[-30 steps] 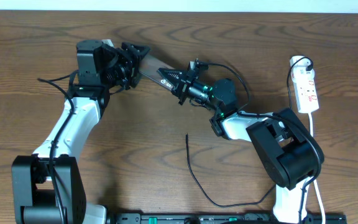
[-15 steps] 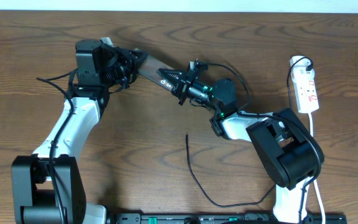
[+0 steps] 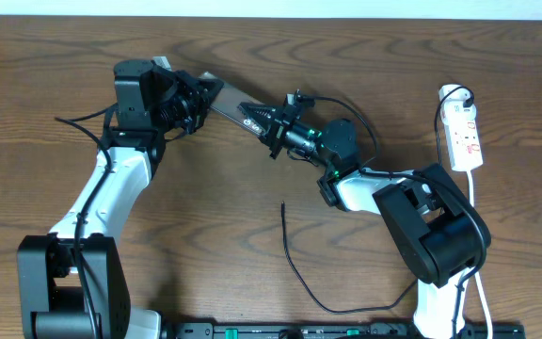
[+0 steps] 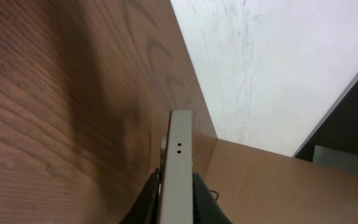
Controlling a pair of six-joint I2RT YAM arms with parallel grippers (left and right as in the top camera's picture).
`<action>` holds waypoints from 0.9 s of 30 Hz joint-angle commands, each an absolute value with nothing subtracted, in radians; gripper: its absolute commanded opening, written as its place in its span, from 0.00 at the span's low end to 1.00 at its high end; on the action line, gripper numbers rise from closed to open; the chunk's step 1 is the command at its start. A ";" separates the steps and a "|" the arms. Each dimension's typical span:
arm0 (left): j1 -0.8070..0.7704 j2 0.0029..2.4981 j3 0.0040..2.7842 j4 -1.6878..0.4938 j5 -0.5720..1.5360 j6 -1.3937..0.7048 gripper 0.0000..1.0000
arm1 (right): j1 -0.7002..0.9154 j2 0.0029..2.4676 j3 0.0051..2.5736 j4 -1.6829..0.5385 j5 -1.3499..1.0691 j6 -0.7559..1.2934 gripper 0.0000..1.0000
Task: Plug charger to phone and switch on socket
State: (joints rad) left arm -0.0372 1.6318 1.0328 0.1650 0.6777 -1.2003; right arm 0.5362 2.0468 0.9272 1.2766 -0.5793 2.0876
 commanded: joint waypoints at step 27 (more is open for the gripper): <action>0.187 1.636 1.049 0.204 1.127 -0.913 0.07 | 0.448 2.040 0.942 1.255 -0.824 1.553 0.99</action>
State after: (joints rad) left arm 0.1181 1.6329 1.0328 0.1688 0.8299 -1.0580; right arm 0.4866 2.0468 0.9287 1.2808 -0.7311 1.7973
